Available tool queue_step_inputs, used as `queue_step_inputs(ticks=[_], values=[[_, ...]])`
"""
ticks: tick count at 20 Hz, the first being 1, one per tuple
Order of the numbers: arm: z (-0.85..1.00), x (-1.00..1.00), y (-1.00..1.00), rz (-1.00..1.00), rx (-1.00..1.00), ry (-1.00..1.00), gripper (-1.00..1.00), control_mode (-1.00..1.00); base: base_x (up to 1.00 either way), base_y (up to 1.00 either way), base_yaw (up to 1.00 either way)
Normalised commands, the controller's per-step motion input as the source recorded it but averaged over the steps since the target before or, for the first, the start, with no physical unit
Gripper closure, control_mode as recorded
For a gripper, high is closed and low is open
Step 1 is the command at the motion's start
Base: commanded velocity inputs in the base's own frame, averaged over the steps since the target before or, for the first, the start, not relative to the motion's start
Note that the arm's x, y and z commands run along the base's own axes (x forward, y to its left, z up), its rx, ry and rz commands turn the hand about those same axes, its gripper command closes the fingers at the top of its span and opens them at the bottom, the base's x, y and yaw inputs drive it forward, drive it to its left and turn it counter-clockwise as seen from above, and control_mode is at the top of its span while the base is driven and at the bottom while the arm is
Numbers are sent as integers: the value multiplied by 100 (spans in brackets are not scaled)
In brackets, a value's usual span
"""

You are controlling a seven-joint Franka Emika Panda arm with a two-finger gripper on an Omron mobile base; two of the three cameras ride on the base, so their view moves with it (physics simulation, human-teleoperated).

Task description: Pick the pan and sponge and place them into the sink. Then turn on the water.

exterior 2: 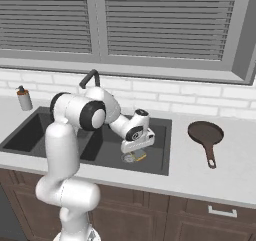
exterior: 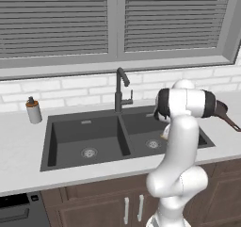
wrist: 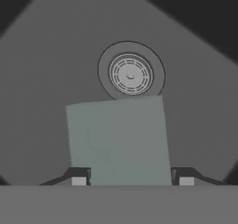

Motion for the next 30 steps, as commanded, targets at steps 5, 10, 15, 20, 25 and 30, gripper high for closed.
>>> queue_step_inputs(ticks=[5,10,15,20,25,30], values=[[-62,38,0,0,0,2,100,-100,0,0,0],[-55,36,0,0,0,1,100,-100,0,0,0],[-63,35,0,0,0,1,100,-100,0,0,0],[-61,35,0,0,0,0,100,-100,0,0,0],[-41,30,0,0,2,0,-100,-100,0,0,0],[16,0,0,0,2,0,-100,-100,0,0,0]])
